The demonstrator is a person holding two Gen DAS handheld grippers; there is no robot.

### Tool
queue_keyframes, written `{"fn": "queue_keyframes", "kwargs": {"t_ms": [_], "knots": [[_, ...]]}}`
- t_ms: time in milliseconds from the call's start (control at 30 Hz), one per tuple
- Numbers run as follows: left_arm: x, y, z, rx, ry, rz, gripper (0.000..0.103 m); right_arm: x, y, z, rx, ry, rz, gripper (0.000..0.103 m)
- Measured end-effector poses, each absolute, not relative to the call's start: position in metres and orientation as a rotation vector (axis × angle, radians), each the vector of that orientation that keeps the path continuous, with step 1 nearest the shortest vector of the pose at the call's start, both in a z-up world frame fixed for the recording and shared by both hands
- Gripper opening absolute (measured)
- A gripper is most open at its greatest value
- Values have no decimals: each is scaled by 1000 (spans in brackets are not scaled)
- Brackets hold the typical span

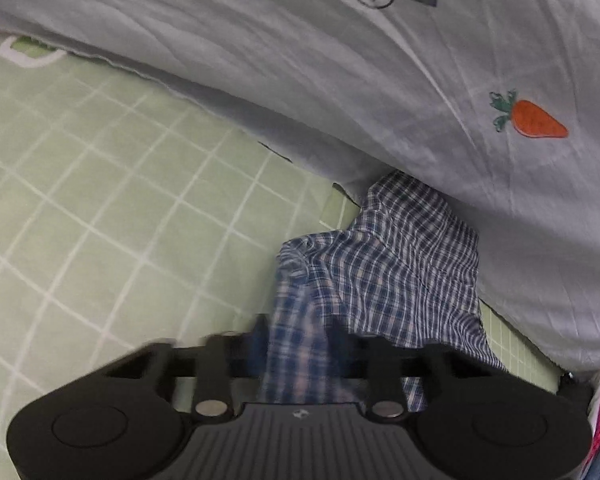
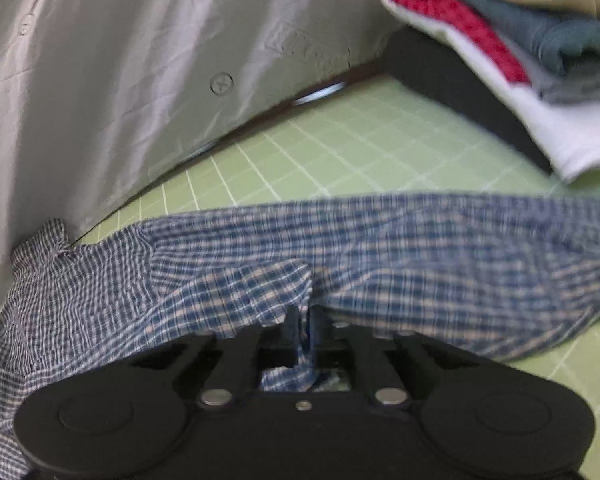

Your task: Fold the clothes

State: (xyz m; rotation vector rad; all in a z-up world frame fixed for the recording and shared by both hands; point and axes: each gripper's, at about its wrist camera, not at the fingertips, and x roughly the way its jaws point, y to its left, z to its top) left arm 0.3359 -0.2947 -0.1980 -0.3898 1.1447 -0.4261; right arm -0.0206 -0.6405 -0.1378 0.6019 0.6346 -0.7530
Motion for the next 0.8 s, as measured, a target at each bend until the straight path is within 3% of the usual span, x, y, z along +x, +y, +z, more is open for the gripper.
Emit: {"fn": "queue_keyframes", "kwargs": {"t_ms": [100, 433, 567, 633, 667, 700, 800], "knots": [[334, -299, -193, -377, 1111, -434, 4, -25, -644, -120, 572, 579, -759, 2], [334, -331, -147, -228, 950, -509, 7, -19, -681, -83, 435, 497, -862, 1], [341, -342, -158, -211, 981, -500, 24, -17, -698, -70, 386, 470, -901, 1], [342, -333, -159, -280, 982, -495, 54, -15, -706, -63, 362, 457, -920, 1], [341, -327, -158, -312, 972, -491, 59, -15, -709, -68, 374, 465, -923, 1], [339, -320, -157, -331, 965, -482, 64, -16, -709, -74, 384, 474, -929, 1], [332, -303, -157, -378, 973, -479, 64, -20, -711, -89, 411, 499, -946, 1]]}}
